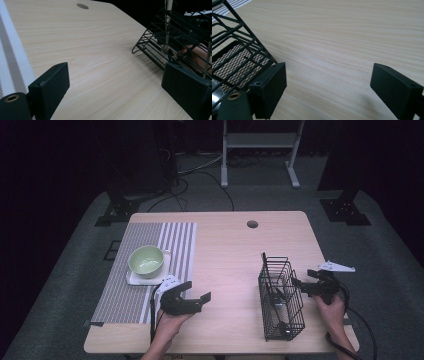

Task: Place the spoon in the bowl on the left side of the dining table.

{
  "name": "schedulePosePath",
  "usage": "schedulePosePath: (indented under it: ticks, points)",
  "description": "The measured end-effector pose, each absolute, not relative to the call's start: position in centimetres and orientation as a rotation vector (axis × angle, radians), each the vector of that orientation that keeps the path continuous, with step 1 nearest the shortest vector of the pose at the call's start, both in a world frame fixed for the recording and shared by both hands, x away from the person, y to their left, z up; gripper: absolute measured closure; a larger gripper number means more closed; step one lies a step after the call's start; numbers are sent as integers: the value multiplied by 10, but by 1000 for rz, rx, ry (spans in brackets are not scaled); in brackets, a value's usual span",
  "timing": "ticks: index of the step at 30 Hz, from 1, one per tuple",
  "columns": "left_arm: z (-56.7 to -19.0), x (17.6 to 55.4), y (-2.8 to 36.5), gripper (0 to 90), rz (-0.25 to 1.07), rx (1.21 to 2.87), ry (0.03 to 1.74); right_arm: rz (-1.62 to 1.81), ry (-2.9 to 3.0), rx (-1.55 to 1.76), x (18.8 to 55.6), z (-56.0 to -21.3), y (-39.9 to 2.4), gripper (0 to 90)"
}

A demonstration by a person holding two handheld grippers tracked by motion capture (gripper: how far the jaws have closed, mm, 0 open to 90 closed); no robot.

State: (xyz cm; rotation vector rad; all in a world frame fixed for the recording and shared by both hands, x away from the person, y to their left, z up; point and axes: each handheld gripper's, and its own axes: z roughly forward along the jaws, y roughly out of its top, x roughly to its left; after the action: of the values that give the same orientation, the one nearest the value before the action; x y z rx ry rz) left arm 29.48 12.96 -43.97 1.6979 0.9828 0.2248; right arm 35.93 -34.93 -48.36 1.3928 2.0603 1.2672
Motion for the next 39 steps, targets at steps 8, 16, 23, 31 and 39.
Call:
schedulePosePath:
  ticks: [8, 16, 23, 31, 39]
  points:
    - [-436, 295, 115, 71, 208, 1709, 950, 1271, 2057, 1392, 359, -484, -349, 126]
    - [-431, 293, 102, 71, 196, 1720, 912, 1272, 2057, 1392, 359, -484, -350, 126]
    - [-428, 294, 87, 71, 176, 1731, 883, 1273, 2058, 1391, 359, -484, -349, 126]
    - [-424, 292, 73, 72, 148, 1740, 844, 1274, 2058, 1389, 359, -484, -349, 127]
    - [-423, 291, 62, 72, 131, 1751, 821, 1276, 2060, 1388, 359, -484, -349, 126]
